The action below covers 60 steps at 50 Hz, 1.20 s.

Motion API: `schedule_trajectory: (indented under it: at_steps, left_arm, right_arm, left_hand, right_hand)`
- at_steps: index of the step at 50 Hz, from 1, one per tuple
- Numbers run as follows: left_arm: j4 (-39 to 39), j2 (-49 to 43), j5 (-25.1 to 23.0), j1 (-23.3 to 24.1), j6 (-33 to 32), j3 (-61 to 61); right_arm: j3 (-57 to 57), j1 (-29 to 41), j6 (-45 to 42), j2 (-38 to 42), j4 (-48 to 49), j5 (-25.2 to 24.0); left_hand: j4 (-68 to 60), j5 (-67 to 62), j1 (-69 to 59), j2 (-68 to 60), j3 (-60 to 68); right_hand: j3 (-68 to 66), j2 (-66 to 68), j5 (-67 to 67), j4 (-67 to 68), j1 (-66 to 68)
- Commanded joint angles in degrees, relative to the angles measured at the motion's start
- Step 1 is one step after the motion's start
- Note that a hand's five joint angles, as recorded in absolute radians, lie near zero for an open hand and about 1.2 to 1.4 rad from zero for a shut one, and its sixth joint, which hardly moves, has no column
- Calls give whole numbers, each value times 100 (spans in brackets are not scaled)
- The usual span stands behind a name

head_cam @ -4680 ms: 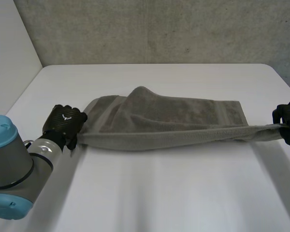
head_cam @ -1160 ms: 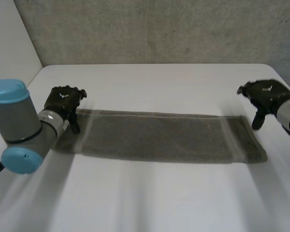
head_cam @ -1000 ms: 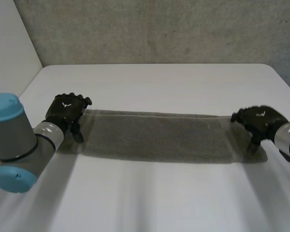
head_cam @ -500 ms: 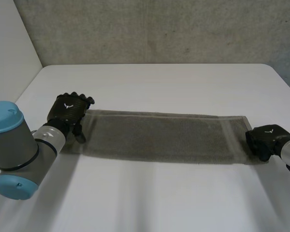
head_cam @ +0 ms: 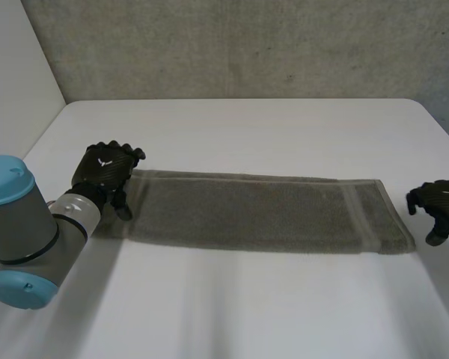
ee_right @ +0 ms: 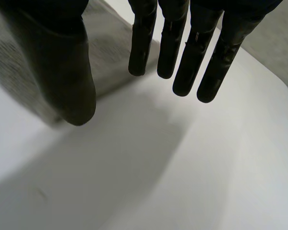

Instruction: Fold the towel.

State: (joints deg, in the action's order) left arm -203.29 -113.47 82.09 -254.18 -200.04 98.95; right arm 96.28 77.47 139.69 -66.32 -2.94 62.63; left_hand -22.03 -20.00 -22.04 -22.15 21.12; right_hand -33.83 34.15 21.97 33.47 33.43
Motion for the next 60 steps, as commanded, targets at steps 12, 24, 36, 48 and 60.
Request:
schedule_trajectory:
  at_steps: [12, 24, 36, 48, 60]
  left_arm:
    - [-17, 1, -18, 0, 0, 55]
    - [-17, 1, -27, 0, -9, 55]
    - [-17, 1, -27, 0, -9, 55]
    - [-17, 9, -9, 9, -9, 72]
    - [-17, 352, 0, -9, 8, 55]
  right_arm:
    - [136, -4, -3, 471, 65, -1007]
    - [136, -4, -3, 532, 311, -972]
    - [145, -232, 103, 392, 672, -805]
    - [-469, -1039, 112, 163, 532, -462]
    - [-1524, -1262, 146, 146, -294, -471]
  left_hand:
    - [442, 1238, 443, 453, -350]
    - [459, 1255, 459, 470, -367]
    - [459, 1255, 459, 470, -367]
    - [459, 1255, 459, 470, -367]
    - [492, 1288, 493, 504, -401]
  right_hand:
    - [70, -103, 116, -34, -30]
    - [-968, 935, 1154, 1004, 1008]
    - [-4617, 4585, 4803, 4653, 4657]
    - [-4617, 4585, 4803, 4653, 4657]
    - [-4617, 4585, 4803, 4653, 4657]
